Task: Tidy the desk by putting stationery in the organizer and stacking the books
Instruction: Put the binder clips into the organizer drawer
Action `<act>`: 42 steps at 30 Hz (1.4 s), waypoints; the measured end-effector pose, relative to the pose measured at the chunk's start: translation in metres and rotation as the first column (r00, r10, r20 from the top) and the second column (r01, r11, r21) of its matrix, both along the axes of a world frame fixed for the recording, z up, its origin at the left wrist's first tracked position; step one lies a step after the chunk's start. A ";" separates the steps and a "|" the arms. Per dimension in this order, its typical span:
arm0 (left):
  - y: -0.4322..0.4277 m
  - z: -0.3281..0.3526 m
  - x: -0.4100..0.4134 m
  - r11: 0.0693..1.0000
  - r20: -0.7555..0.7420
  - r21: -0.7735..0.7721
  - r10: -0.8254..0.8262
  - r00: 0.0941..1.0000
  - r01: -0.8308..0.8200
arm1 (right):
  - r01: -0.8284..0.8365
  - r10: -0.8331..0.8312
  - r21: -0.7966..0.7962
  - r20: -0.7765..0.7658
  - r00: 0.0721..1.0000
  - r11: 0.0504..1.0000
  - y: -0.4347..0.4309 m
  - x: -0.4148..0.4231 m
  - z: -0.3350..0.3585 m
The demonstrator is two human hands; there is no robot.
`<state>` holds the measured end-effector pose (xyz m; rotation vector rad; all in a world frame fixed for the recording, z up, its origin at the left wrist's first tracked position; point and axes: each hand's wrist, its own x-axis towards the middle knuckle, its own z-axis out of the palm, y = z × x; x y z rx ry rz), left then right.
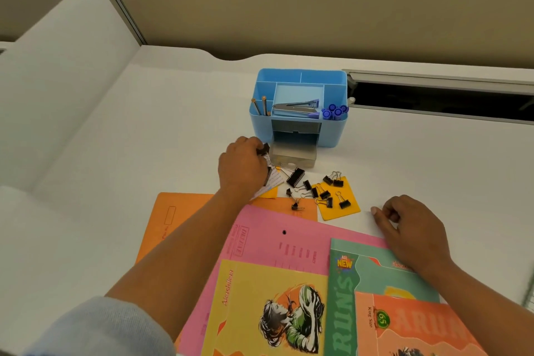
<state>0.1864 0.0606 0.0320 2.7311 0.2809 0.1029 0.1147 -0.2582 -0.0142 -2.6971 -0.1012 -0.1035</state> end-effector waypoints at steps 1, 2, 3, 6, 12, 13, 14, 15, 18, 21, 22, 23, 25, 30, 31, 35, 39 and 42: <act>0.004 -0.001 0.006 0.999 -0.040 -0.024 0.036 0.999 -0.037 | 0.001 -0.001 0.001 -0.002 1.000 1.000 0.000 0.000 0.000; 0.008 -0.002 0.012 0.997 -0.080 -0.039 0.057 0.995 -0.061 | 0.001 -0.001 0.000 -0.002 1.000 1.000 0.000 0.000 0.000; 0.010 -0.003 0.018 0.997 -0.122 -0.047 0.061 0.991 -0.067 | 0.000 0.000 -0.002 -0.001 1.000 1.000 0.000 0.000 0.000; 0.010 -0.007 0.028 0.999 -0.231 -0.041 0.016 0.973 -0.026 | -0.003 0.003 -0.004 0.000 1.000 1.000 0.000 0.000 0.000; 0.011 -0.007 0.028 0.998 -0.201 0.054 0.049 0.978 -0.039 | -0.006 0.006 -0.004 0.007 1.000 1.000 0.001 0.000 0.000; 0.014 -0.006 0.028 0.996 -0.206 0.063 0.081 0.975 -0.069 | -0.007 0.007 -0.002 0.010 1.000 1.000 0.001 0.000 0.000; 0.017 -0.004 0.027 0.993 -0.206 0.073 0.109 0.973 -0.096 | -0.008 0.008 -0.002 0.012 1.000 1.000 0.001 0.000 0.001; 0.020 -0.002 0.025 0.989 -0.198 0.081 0.136 0.971 -0.122 | -0.009 0.009 -0.001 0.011 1.000 1.000 0.001 0.000 0.001; 0.027 0.009 0.021 0.976 -0.141 0.052 0.218 0.966 -0.212 | -0.009 0.009 0.000 0.012 1.000 1.000 0.001 0.000 0.001; 0.028 0.025 0.016 0.944 -0.063 -0.090 0.313 0.948 -0.317 | -0.005 0.005 0.002 0.012 1.000 1.000 0.001 0.001 0.001; 0.025 0.031 0.015 0.928 -0.043 -0.156 0.337 0.941 -0.339 | -0.005 0.005 0.002 0.011 1.000 1.000 0.001 0.001 0.000; 0.020 0.036 0.014 0.913 -0.032 -0.213 0.348 0.937 -0.347 | -0.005 0.005 0.001 0.010 1.000 1.000 0.001 0.001 0.000; 0.004 0.044 0.011 0.905 -0.036 -0.281 0.323 0.946 -0.320 | -0.004 0.004 0.003 0.010 1.000 1.000 0.001 0.001 0.001; -0.047 0.040 0.010 0.899 -0.038 -0.345 0.275 0.961 -0.270 | -0.008 0.008 0.007 0.011 1.000 1.000 0.001 0.001 0.001; -0.054 0.038 0.011 0.897 -0.045 -0.342 0.282 0.958 -0.280 | -0.008 0.008 0.007 0.012 1.000 1.000 0.001 0.001 0.001; -0.066 0.030 0.015 0.894 -0.065 -0.324 0.305 0.950 -0.309 | -0.008 0.008 0.005 0.014 1.000 1.000 0.000 0.001 0.000; -0.051 0.025 0.006 0.900 0.024 -0.329 0.310 0.951 -0.285 | -0.006 0.006 0.008 0.014 1.000 1.000 -0.001 0.001 -0.001; -0.027 0.016 -0.011 0.931 -0.028 -0.252 0.264 0.964 -0.262 | -0.006 0.006 0.009 0.013 1.000 1.000 -0.002 0.000 0.000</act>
